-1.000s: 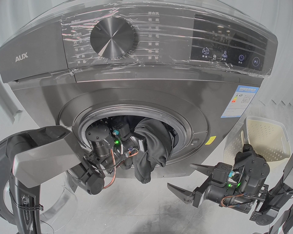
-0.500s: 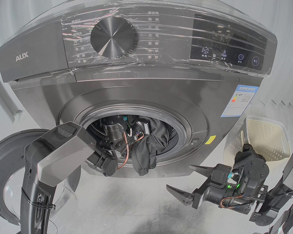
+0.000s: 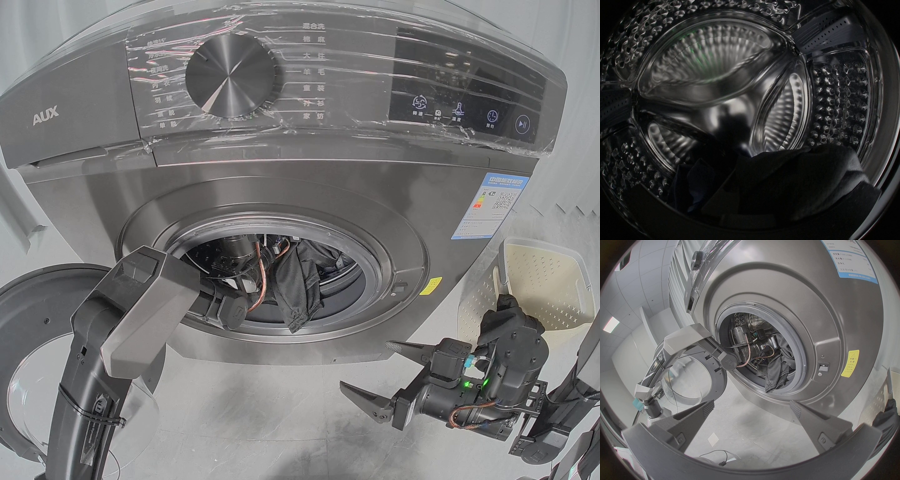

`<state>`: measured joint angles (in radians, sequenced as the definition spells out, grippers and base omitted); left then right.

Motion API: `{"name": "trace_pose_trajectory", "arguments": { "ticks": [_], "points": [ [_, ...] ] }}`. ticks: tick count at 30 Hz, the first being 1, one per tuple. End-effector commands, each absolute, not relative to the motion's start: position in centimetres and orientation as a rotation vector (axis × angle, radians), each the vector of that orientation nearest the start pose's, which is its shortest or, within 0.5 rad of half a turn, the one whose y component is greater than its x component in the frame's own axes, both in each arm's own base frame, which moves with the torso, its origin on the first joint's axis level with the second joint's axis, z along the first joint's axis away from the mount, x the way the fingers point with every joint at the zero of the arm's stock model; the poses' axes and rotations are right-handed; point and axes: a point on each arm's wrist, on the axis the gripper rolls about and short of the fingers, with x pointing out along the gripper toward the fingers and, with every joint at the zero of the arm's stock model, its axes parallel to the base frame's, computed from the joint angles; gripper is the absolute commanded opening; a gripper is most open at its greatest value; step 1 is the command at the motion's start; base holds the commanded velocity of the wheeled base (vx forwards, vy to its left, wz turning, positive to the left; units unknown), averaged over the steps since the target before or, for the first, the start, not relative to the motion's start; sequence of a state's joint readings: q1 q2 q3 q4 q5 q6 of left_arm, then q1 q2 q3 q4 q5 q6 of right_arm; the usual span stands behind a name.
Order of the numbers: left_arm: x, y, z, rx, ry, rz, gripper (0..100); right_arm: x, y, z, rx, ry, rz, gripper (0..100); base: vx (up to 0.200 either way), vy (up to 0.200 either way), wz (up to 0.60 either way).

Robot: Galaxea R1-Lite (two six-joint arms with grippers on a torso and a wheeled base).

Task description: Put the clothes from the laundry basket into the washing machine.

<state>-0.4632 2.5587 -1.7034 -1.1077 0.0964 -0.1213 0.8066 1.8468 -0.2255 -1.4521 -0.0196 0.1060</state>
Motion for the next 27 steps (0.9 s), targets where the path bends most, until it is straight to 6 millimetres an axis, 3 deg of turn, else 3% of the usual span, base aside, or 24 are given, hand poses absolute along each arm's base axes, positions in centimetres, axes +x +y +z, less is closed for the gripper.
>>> {"name": "trace_pose_trajectory", "arguments": {
  "ticks": [1, 2, 3, 9, 13, 27],
  "points": [
    [46.4, -22.4, 9.6, -0.189, -0.15, -0.362, 0, 17.4, 18.0, 9.1, 0.028, 0.206, 0.775, 100, 0.0, 0.0, 0.0],
    [46.2, -22.4, 9.4, -0.188, -0.13, -0.366, 0, 17.4, 18.1, 9.1, 0.027, 0.207, 0.775, 100, 0.0, 0.0, 0.0],
    [45.9, -22.4, 9.4, -0.193, -0.111, -0.37, 100, 17.4, 18.1, 9.1, 0.028, 0.206, 0.775, 100, 0.0, 0.0, 0.0],
    [43.1, -22.9, 9.1, -0.235, 0.088, -0.424, 100, 17.4, 18.1, 9.0, 0.026, 0.21, 0.775, 100, 0.0, 0.0, 0.0],
    [42.2, -23.0, 8.4, -0.217, 0.145, -0.439, 100, 17.4, 18.1, 9.0, 0.025, 0.211, 0.774, 100, 0.0, 0.0, 0.0],
    [41.7, -22.1, 4.5, -0.12, 0.286, -0.422, 100, 17.2, 18.3, 9.0, 0.029, 0.213, 0.782, 100, 0.0, 0.0, 0.0]
  ]
}}
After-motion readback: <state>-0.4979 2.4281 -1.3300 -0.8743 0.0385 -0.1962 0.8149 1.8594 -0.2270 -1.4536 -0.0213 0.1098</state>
